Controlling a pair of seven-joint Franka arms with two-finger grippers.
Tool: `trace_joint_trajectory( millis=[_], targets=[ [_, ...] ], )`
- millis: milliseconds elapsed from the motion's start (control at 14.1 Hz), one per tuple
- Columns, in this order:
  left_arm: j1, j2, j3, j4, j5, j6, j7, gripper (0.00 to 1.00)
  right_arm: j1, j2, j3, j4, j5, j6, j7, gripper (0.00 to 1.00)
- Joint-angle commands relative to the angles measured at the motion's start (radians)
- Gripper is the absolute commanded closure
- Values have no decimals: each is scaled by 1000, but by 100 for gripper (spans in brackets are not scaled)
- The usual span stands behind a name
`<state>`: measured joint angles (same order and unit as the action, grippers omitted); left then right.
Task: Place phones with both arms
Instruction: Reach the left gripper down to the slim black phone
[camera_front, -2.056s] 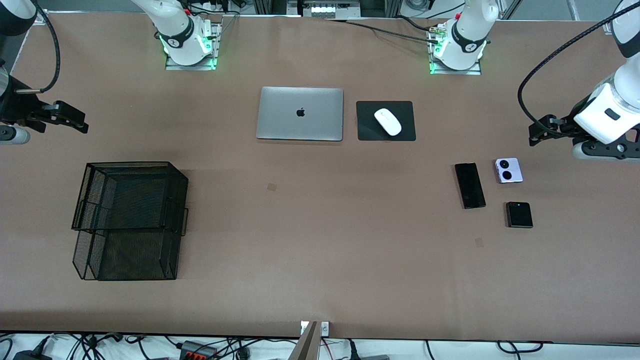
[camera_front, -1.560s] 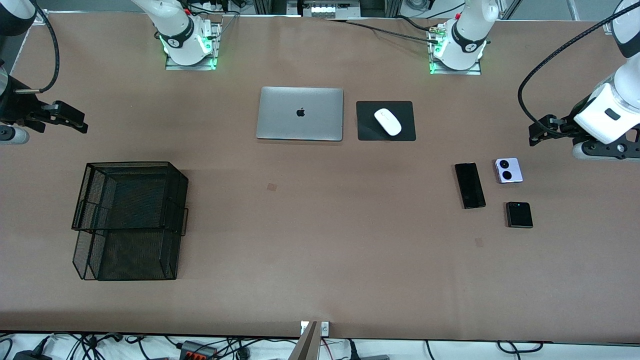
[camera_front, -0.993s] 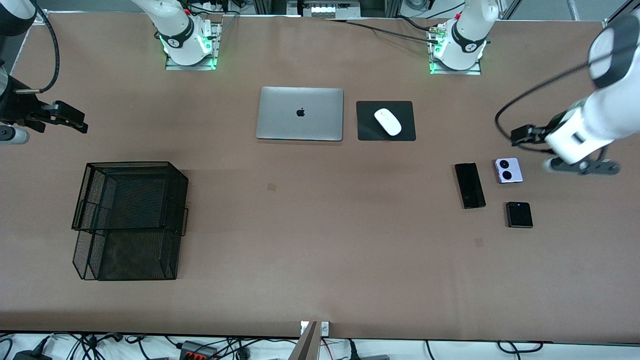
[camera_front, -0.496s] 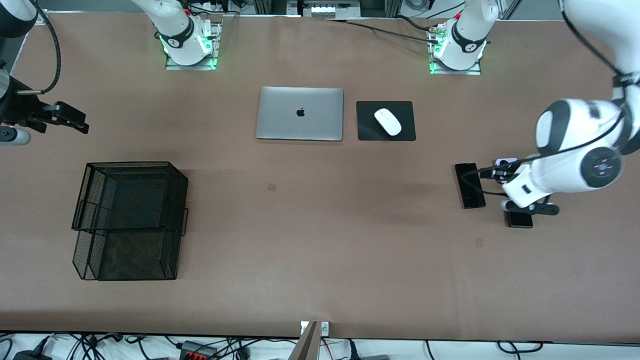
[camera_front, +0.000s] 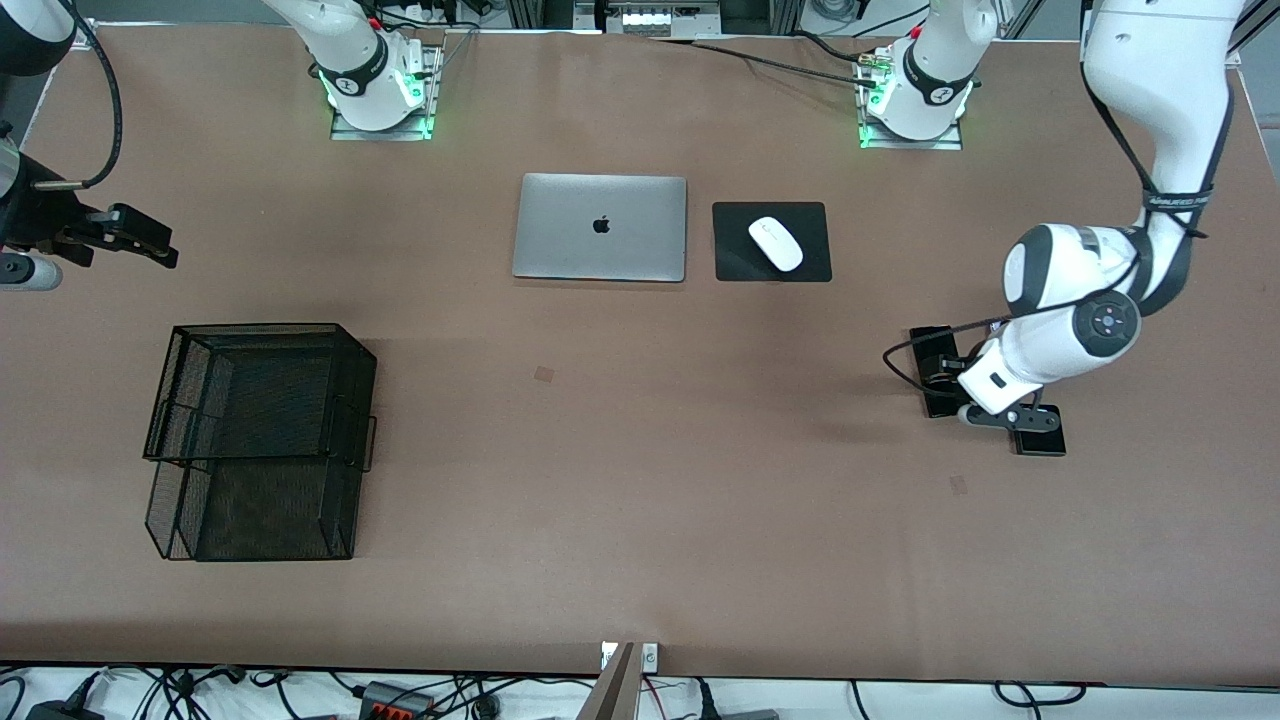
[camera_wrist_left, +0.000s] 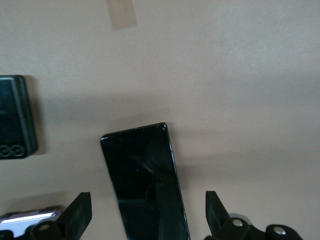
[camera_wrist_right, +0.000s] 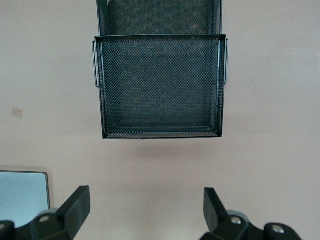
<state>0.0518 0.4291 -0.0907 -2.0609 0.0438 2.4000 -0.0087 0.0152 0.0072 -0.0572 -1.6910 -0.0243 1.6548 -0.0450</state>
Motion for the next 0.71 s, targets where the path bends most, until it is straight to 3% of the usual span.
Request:
trace_joint_trajectory(
  millis=[0, 638],
  targets=[
    [3, 0, 0, -108, 22, 152, -20, 0, -4, -12, 4, -18, 9, 11, -10, 0],
    [2, 53, 11, -122, 24, 191, -76, 0, -1, -1, 7, -96, 12, 129, -9, 0]
  ],
)
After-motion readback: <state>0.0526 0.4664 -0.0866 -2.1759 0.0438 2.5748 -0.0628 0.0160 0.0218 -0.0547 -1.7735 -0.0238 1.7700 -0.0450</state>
